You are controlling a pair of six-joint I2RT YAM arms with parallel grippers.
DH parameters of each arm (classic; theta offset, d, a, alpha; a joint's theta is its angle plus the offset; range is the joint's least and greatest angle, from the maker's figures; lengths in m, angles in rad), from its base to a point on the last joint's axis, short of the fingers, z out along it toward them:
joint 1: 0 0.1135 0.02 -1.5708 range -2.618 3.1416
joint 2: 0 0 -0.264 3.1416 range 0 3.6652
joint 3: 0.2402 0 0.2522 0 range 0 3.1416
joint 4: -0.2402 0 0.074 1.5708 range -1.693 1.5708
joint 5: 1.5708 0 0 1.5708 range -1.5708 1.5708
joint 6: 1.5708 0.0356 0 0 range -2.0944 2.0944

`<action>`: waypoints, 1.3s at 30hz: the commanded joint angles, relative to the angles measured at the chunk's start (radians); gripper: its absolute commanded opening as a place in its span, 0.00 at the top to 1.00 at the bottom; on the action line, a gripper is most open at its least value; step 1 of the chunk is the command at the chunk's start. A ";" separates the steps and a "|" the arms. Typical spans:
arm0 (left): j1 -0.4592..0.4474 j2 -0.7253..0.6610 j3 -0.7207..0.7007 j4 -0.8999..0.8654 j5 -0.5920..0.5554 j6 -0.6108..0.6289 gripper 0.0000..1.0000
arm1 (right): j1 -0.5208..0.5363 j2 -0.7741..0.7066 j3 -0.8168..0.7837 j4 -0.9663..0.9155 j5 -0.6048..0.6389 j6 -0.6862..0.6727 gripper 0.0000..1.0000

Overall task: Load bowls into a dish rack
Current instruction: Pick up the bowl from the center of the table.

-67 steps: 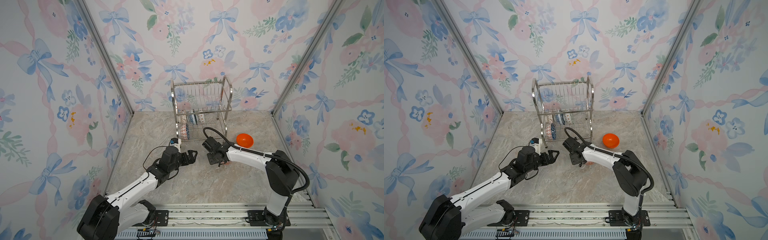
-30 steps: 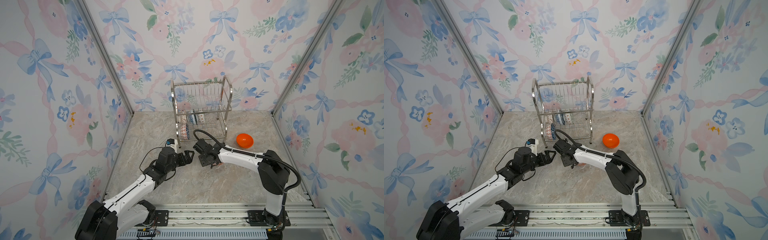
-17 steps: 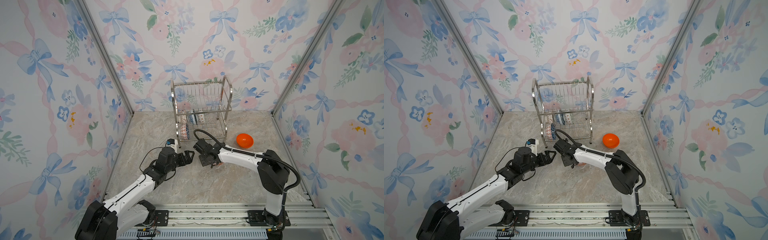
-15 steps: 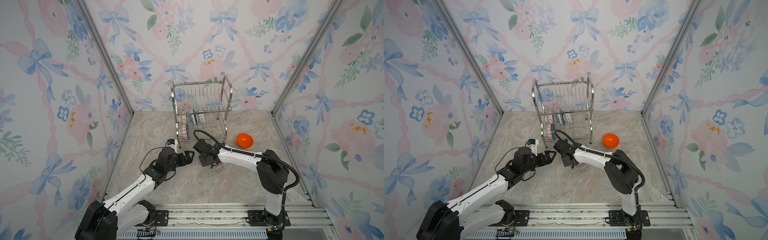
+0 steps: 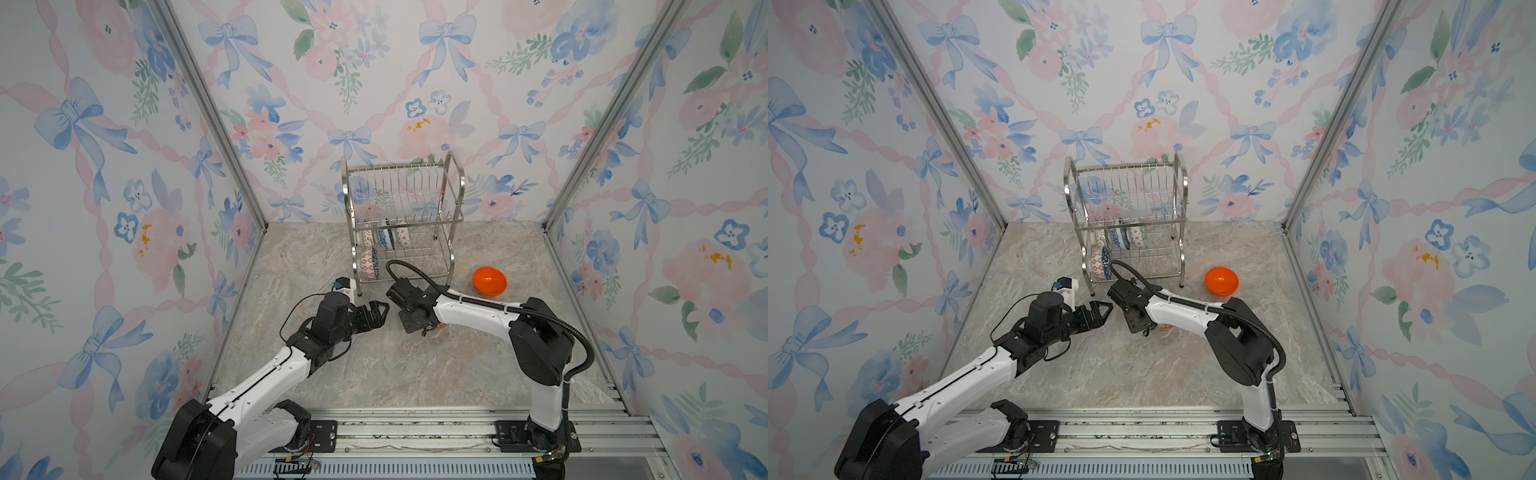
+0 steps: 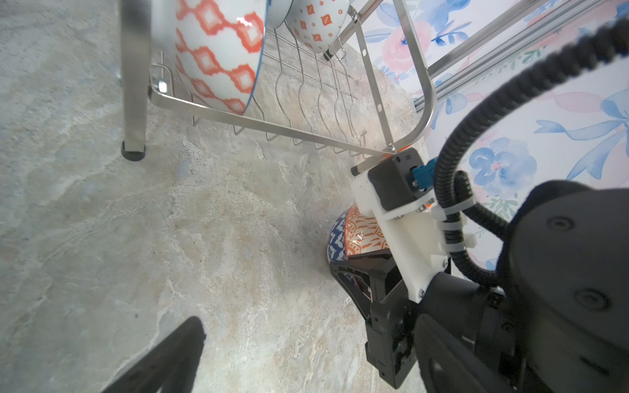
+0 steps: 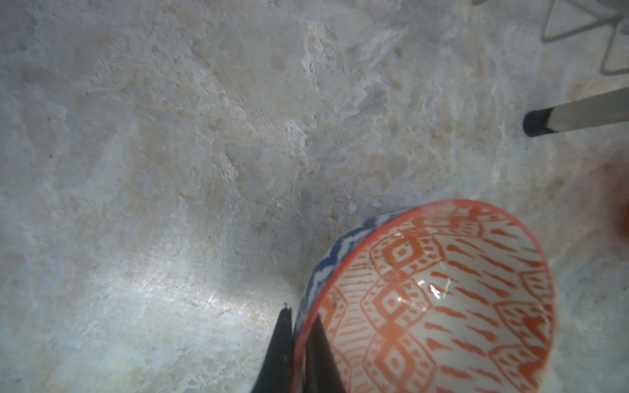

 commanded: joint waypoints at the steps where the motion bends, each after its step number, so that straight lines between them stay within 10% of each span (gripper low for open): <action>1: 0.022 0.008 0.051 -0.043 0.031 0.040 0.02 | -0.012 -0.049 0.017 0.003 -0.052 -0.008 1.00; 22: 0.104 0.041 0.118 -0.051 0.098 0.095 0.02 | -0.115 -0.359 -0.186 0.627 -0.400 -0.024 1.00; 39: 0.186 0.135 0.267 -0.158 0.202 0.136 0.03 | -0.274 -0.197 -0.258 1.174 -0.620 0.140 1.00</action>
